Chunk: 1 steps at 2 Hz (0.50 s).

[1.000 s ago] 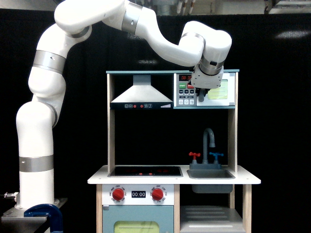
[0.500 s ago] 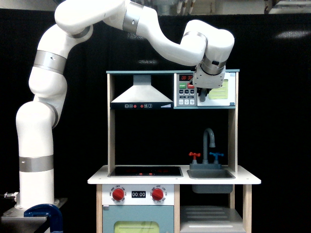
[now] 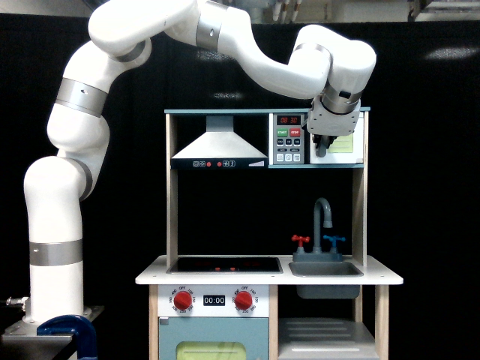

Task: Open the oven door

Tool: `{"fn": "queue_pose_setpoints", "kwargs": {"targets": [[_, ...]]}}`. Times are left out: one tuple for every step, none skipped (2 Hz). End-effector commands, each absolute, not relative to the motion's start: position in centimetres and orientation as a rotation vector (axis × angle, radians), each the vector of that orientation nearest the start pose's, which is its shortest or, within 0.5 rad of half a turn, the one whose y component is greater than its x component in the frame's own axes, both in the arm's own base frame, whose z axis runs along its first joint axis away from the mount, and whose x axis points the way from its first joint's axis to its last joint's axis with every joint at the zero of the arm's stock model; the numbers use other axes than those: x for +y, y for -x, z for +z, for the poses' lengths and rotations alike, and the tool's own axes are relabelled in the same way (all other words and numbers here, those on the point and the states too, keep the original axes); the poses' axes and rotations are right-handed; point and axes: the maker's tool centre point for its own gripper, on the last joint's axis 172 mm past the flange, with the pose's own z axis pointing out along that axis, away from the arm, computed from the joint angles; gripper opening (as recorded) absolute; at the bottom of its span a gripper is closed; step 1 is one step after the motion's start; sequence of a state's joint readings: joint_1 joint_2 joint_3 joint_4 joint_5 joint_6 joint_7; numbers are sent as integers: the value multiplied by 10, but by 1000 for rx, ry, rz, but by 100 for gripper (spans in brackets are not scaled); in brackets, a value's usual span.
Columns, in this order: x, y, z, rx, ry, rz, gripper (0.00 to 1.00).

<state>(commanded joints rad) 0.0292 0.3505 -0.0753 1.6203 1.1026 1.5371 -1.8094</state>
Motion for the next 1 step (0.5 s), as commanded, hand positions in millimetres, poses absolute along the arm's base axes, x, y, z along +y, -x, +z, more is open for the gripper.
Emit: {"fn": "queue_pose_setpoints", "kwargs": {"targets": [[189,-588,352,-1527,1543,-854,0]]}}
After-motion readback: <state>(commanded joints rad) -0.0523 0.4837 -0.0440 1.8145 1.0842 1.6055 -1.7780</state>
